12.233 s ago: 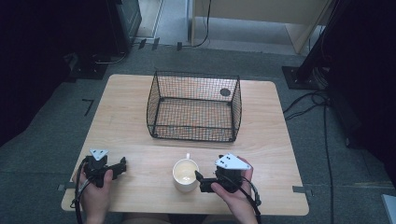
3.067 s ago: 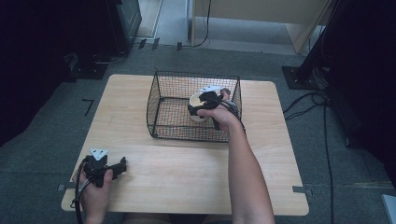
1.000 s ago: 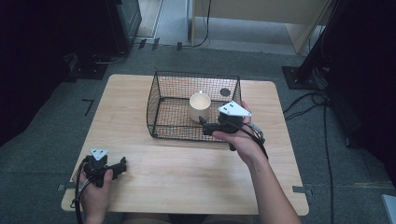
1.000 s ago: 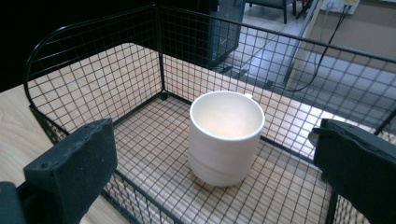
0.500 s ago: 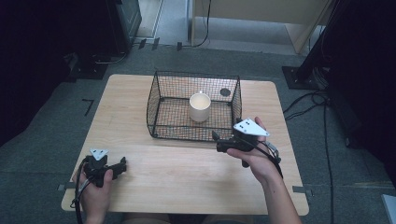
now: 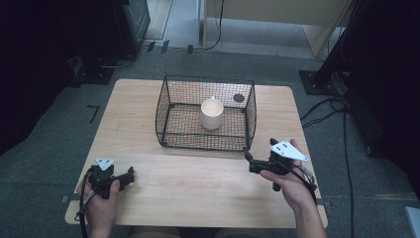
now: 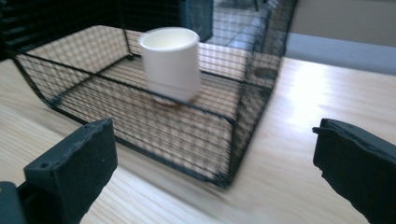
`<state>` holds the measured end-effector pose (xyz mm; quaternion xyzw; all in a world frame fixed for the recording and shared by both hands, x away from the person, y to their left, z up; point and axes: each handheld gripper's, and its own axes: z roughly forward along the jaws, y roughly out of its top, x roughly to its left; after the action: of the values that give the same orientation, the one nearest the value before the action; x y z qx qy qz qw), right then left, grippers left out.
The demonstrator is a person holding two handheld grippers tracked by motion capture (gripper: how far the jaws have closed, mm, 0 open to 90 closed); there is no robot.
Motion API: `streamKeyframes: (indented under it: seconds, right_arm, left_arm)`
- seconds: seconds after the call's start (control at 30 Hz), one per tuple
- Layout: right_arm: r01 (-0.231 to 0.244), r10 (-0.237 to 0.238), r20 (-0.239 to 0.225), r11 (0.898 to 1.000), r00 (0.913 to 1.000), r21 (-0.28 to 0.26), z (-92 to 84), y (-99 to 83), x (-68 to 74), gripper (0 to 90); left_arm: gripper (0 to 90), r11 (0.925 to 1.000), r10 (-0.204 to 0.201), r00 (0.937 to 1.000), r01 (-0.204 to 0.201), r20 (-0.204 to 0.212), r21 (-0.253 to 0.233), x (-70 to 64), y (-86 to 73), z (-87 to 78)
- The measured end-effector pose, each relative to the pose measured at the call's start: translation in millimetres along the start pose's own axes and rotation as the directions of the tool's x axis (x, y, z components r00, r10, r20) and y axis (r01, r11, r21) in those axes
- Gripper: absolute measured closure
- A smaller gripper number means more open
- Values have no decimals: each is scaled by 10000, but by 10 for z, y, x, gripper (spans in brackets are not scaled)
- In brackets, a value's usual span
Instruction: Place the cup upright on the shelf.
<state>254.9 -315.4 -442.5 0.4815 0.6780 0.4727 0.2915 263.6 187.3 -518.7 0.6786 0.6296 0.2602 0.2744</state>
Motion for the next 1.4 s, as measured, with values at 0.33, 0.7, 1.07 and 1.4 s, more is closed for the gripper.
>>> streamKeyframes:
  seconds: [0.33,0.7,1.07,1.4]
  right_arm:
    - [-267,207,952,9978,9952,614,-226,-506,-358,0]
    - [-794,608,1617,9906,9850,1113,-394,-824,-568,0]
    - [-1031,642,1887,9734,9799,2045,-515,-1030,-717,0]
    - [-1578,725,2446,9233,9669,3500,-495,-1072,-783,0]
  left_arm:
    - [64,10000,15,10000,-15,-2,8,1,0,0]
    - [64,10000,13,10000,-13,-2,4,1,0,0]
    - [64,10000,19,10000,-19,1,10,1,-1,-1]
    - [64,10000,21,10000,-21,1,11,1,-1,-1]
